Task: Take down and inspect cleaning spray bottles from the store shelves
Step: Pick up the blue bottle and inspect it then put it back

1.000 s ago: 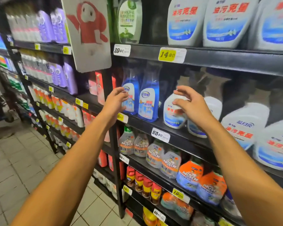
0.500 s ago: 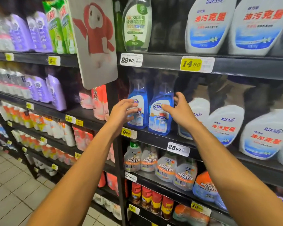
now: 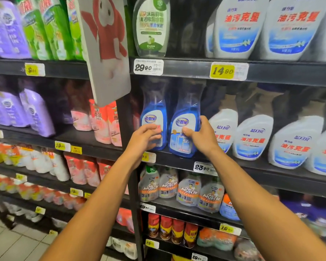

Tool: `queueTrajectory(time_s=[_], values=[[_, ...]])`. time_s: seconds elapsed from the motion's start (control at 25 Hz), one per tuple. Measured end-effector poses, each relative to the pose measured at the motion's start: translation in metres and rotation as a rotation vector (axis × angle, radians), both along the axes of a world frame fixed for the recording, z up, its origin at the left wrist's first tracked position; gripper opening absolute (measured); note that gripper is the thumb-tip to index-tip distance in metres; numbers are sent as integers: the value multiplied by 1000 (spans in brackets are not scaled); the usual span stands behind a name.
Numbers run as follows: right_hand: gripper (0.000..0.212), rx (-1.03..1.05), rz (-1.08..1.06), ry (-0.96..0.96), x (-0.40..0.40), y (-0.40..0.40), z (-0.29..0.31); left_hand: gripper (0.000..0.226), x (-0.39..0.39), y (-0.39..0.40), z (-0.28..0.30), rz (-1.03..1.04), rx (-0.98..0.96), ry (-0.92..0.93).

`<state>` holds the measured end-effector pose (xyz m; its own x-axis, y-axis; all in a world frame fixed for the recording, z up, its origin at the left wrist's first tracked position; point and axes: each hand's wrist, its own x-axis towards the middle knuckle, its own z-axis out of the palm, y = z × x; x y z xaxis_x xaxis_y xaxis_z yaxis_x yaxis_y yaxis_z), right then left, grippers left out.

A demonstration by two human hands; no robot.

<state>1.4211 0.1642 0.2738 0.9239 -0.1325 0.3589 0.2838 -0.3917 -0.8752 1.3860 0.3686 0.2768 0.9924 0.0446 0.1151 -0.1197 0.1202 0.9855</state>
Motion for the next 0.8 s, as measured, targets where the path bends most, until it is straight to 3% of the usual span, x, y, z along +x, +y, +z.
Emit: queueTrajectory(time_s=[0.28,0.44,0.64,0.8], values=[[22,338,130,111,-22,-20,-7,17,-3,-21,-18,-104,68,25],[30,381,265,171,-41,-31,-16,33,-17,-41,-37,-260,3,126],[34,423,366,253,-57,-39,-28,62,-40,-61,-68,-463,-310,187],[28,334,450,264,-60,-54,-30,55,-56,-70,-77,-428,-193,221]])
